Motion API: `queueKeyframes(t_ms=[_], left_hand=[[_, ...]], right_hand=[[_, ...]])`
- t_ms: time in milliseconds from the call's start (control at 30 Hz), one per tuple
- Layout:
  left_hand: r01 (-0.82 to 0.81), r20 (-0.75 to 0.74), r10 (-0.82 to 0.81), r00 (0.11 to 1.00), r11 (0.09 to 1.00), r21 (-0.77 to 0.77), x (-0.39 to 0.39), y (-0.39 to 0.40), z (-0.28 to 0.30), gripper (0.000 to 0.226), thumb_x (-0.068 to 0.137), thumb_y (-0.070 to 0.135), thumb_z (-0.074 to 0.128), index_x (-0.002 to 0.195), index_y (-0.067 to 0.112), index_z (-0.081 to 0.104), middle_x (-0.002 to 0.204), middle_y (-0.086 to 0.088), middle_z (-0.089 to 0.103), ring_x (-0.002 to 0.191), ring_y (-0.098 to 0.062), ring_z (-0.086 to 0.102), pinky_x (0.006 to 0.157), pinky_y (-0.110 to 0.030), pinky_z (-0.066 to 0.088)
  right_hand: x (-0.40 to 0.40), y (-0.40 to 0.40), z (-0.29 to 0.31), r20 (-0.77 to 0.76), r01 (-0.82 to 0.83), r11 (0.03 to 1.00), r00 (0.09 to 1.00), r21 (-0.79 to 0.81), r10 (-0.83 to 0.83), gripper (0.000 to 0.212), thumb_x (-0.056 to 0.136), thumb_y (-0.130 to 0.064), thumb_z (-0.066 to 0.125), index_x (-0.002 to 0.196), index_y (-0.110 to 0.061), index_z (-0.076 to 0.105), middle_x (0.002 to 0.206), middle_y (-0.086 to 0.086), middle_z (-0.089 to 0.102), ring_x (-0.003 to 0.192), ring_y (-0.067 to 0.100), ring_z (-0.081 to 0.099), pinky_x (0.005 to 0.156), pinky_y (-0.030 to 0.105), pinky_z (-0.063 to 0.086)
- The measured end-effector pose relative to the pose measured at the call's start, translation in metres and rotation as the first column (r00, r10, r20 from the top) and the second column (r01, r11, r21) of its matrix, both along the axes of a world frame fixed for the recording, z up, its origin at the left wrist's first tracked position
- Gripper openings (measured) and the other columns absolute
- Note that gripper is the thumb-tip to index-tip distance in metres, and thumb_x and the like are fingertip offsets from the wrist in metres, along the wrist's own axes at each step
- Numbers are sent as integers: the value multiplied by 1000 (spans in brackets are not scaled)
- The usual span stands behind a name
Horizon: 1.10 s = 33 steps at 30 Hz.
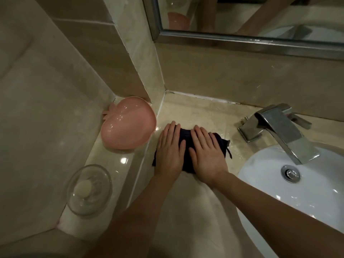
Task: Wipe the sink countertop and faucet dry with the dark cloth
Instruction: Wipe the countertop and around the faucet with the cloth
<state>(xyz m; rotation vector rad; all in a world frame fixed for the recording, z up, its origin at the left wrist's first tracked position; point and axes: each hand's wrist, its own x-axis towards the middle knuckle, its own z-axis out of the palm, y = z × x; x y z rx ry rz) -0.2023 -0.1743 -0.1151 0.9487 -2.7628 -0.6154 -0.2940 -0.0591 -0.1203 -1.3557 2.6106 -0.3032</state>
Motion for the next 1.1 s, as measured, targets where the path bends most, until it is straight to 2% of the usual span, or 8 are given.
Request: queueKeyframes(t_ms=[67, 167, 267, 367, 500, 767, 933, 1100], left_hand=[[-166, -125, 169, 978, 985, 35, 39, 30, 2, 49, 107, 29, 31, 153, 15, 37, 160, -1, 36, 149, -15, 29, 121, -39, 29], [-350, -187, 370, 910, 927, 135, 96, 79, 0, 44, 106, 27, 32, 147, 16, 45, 154, 2, 42, 143, -16, 37, 113, -45, 39], [-416, -164, 438, 884, 897, 152, 111, 86, -8, 46, 106, 26, 29, 145, 12, 47, 152, -4, 46, 142, -20, 39, 111, -50, 40], [-450, -113, 471, 875, 876, 173, 102, 82, -8, 50, 106, 31, 24, 149, 12, 43, 155, -2, 42, 146, -16, 34, 116, -45, 36], [-447, -107, 462, 880, 884, 139, 101, 82, -11, 51, 106, 30, 26, 151, 11, 40, 158, -3, 39, 146, -16, 33, 117, -37, 31], [-477, -187, 484, 855, 875, 84, 99, 80, -17, 53, 99, 20, 36, 148, 2, 43, 153, -11, 44, 140, -24, 41, 114, -36, 32], [-481, -205, 485, 850, 874, 73, 100, 80, -18, 50, 98, 17, 37, 145, 2, 48, 150, -10, 49, 138, -24, 44, 113, -39, 36], [-460, -185, 470, 863, 883, 99, 100, 80, -14, 52, 97, 19, 36, 146, 5, 47, 151, -8, 47, 139, -25, 44, 114, -39, 34]], right_hand=[[14, 15, 1, 28, -19, 1000, 999, -3, 20, 60, 106, -38, 16, 159, -9, 16, 166, 8, 10, 154, 23, 9, 124, 41, 4], [47, 49, 8, 67, -59, 997, 996, -47, 62, 59, 105, -35, 29, 159, -12, 18, 167, 8, 10, 154, 26, 13, 123, 45, 12], [45, 46, 22, 58, -239, 958, 966, -159, 251, 60, 103, -27, 45, 158, -19, 24, 166, 4, 16, 153, 23, 14, 124, 43, 12], [22, 21, 18, 36, -547, 835, 834, -63, 550, 53, 107, -38, 36, 158, -25, 26, 166, -3, 18, 154, 18, 12, 125, 37, 0], [11, 4, 2, 69, -604, 797, 795, -8, 603, 56, 105, -49, 30, 158, -32, 21, 166, -8, 14, 154, 14, 5, 125, 41, 2], [-29, -85, 3, -2, -429, 903, 903, 21, 429, 69, 97, -69, 26, 158, -36, 19, 167, -7, 12, 154, 18, 6, 124, 45, 4], [-49, -90, 3, -22, -112, 994, 993, -15, 112, 69, 98, -65, 24, 158, -31, 21, 166, -1, 16, 153, 21, 11, 125, 44, 5], [-79, -57, 2, -58, 125, 992, 991, -8, -125, 68, 100, -61, 22, 158, -25, 22, 166, 0, 18, 152, 21, 14, 124, 42, 3]])
